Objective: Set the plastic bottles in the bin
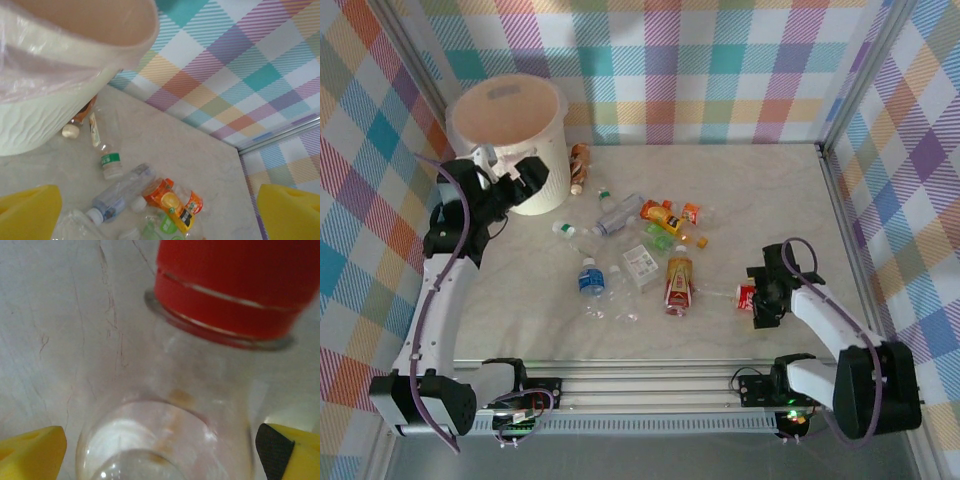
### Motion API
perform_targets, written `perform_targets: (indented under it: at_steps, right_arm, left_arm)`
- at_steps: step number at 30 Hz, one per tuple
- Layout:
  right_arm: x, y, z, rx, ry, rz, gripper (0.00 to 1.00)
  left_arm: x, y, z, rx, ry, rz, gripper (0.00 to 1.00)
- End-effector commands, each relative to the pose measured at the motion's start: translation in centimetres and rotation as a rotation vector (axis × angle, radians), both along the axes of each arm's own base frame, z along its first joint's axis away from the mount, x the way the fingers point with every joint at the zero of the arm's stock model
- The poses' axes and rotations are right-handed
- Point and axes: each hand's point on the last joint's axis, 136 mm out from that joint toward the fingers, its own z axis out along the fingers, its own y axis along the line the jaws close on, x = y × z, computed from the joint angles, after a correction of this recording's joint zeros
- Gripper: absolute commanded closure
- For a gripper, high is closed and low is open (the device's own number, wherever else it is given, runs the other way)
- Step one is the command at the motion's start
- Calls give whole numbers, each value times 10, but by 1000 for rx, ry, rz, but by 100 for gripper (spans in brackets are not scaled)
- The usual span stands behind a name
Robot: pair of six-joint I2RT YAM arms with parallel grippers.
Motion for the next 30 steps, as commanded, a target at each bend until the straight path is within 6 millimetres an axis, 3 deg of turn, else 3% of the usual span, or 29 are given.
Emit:
perform_targets:
  at_steps: [1, 5, 13, 20, 25, 30]
  right_arm:
    - [19, -3, 3, -6, -40, -46, 3]
    - [24, -6, 2, -27, -58, -38, 9]
    - [29, -10, -3, -62, -70, -5, 11]
    - [26, -10, -15, -62, -57, -10, 26]
    - [39, -24, 4, -219, -144, 145, 38]
    - [50, -25, 27, -300, -247, 277, 50]
  left_arm:
    - [-10, -5, -9, -6, 20, -18, 0]
    - [-15, -12, -16, -43, 32, -48, 0]
    - [-28, -26, -33, -114, -9, -71, 0]
    - [-35, -43, -19, -109, -68, -153, 0]
    - [-39, -65, -10, -78, -94, -247, 0]
    - [-41, -94, -10, -34, -90, -346, 0]
